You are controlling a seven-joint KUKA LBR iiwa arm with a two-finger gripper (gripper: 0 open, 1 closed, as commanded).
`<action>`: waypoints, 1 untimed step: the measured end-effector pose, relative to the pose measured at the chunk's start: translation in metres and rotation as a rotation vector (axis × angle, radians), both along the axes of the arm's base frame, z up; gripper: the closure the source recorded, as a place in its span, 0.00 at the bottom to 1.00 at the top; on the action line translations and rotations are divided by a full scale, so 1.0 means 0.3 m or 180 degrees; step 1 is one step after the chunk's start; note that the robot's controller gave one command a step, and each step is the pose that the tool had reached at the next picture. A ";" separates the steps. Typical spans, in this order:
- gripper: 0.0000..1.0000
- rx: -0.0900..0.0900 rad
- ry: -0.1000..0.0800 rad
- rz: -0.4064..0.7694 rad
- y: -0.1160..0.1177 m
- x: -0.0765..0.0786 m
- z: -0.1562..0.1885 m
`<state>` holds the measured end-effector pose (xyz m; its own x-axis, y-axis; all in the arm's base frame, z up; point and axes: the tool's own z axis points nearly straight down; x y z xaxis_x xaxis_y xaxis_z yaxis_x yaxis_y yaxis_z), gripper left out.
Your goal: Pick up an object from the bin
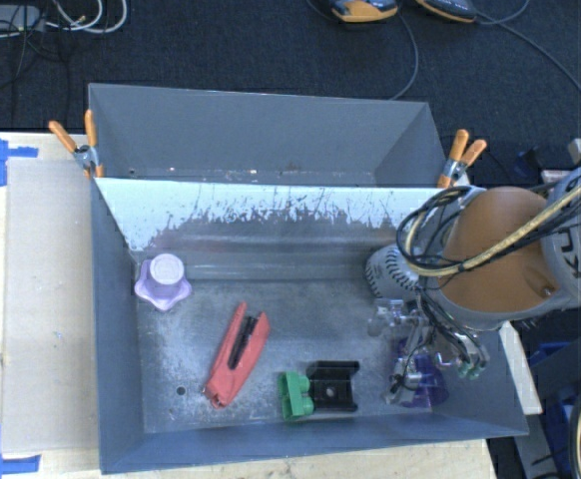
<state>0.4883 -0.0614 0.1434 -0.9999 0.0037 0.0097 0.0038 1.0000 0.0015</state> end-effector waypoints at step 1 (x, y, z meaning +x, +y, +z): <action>0.00 -0.0003 -0.0023 0.0007 0.000 0.006 0.014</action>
Offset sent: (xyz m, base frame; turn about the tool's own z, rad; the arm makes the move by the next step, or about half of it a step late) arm 0.0088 0.0785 -0.0702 0.1196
